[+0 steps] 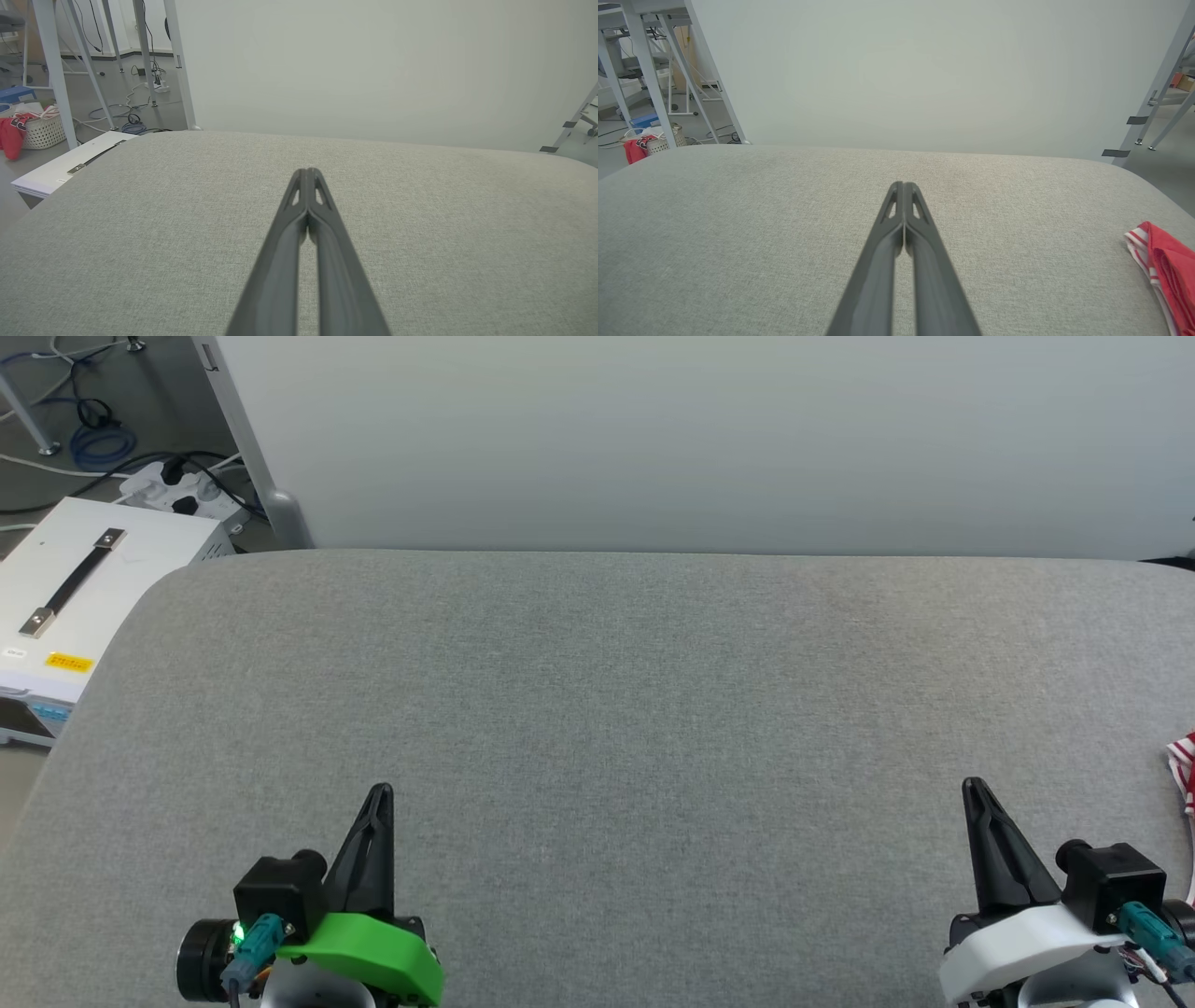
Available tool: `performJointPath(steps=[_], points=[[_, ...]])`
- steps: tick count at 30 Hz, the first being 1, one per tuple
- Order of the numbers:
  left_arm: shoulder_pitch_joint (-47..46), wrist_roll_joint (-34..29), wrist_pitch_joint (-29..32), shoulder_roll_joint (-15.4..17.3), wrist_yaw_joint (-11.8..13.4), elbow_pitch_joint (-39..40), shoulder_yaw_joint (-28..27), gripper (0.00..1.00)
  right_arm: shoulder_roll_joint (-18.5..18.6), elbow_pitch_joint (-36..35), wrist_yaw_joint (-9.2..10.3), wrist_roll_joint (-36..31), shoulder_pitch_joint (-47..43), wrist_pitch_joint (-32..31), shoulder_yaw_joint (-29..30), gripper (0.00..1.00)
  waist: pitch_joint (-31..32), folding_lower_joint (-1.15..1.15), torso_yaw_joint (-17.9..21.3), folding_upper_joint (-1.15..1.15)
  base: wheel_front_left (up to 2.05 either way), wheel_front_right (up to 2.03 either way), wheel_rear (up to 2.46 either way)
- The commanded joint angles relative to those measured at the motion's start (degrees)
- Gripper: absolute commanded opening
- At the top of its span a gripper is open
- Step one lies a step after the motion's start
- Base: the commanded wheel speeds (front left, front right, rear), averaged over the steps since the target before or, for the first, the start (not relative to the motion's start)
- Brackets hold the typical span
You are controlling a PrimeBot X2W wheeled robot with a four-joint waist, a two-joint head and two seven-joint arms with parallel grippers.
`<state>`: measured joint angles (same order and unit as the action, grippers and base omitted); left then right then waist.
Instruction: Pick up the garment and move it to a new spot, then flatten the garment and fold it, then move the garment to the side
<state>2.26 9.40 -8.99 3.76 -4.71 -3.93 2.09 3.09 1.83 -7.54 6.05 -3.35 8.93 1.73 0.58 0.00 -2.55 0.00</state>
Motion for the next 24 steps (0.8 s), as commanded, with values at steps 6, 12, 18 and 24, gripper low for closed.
performJointPath(steps=[6,12,18,24], points=[[-0.93,-1.30,0.88,-0.31,0.73,0.58,-0.29,0.00,-0.06,-0.45,0.02,-0.90,1.18,-0.92,-0.23,0.00,-0.05,0.00,0.21,0.00,0.00,0.00,0.00],[-1.05,-2.01,1.59,-0.36,1.08,0.87,-0.45,0.00,-0.07,-0.58,0.03,-1.35,1.37,-1.63,-0.36,0.00,-0.09,0.00,0.42,0.00,0.00,0.00,0.00],[-1.16,-2.70,2.28,-0.41,1.41,1.15,-0.60,0.00,-0.08,-0.69,0.03,-1.79,1.55,-2.30,-0.49,0.00,-0.14,0.00,0.62,0.00,0.00,0.00,0.00],[-1.28,-3.38,2.97,-0.45,1.75,1.44,-0.75,0.00,-0.10,-0.81,0.03,-2.22,1.74,-2.98,-0.61,0.00,-0.18,0.00,0.81,0.00,0.00,0.00,0.00]])
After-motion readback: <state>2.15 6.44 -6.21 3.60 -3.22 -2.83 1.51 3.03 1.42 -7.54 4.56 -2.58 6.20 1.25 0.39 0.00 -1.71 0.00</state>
